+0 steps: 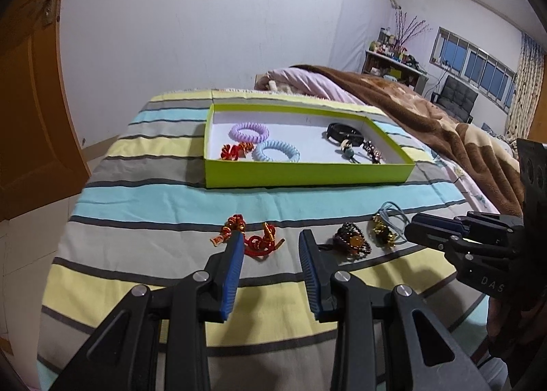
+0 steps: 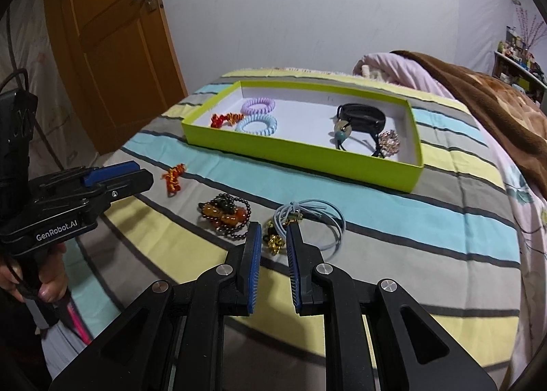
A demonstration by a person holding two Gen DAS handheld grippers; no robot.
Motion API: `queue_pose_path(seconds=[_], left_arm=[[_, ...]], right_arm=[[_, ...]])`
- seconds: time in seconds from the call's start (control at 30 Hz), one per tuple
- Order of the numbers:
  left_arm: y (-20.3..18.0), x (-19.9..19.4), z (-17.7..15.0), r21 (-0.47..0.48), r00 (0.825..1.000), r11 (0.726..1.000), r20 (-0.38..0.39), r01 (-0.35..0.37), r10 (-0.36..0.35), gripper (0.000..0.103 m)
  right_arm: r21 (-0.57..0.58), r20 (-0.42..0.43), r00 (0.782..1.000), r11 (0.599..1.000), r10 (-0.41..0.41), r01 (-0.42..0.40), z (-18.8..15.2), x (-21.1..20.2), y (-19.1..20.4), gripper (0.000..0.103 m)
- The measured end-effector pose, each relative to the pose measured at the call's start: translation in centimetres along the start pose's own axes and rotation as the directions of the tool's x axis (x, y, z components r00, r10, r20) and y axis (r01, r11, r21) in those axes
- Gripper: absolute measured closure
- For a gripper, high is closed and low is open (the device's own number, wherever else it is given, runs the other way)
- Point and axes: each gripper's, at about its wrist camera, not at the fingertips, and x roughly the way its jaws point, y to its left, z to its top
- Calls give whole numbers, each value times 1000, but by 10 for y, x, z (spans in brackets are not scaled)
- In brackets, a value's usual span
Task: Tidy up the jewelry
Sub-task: 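Grasp the red beaded hair clip with the left tool while the right tool grasps the grey hair ties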
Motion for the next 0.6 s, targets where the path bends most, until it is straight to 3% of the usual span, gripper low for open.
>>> queue_pose_path(seconds=[0.43, 0.5, 0.6], left_arm=[[2, 33, 1, -36, 995, 999, -95, 32, -35, 69], [2, 34, 1, -37, 995, 999, -95, 25, -29, 82], [2, 33, 1, -41, 995, 999, -93, 25, -29, 90]], right_arm=[[14, -42, 999, 1000, 1, -1, 4, 23, -7, 88], [9, -41, 999, 1000, -3, 4, 5, 23, -6, 90], [6, -35, 999, 1000, -9, 9, 4, 21, -4, 95]])
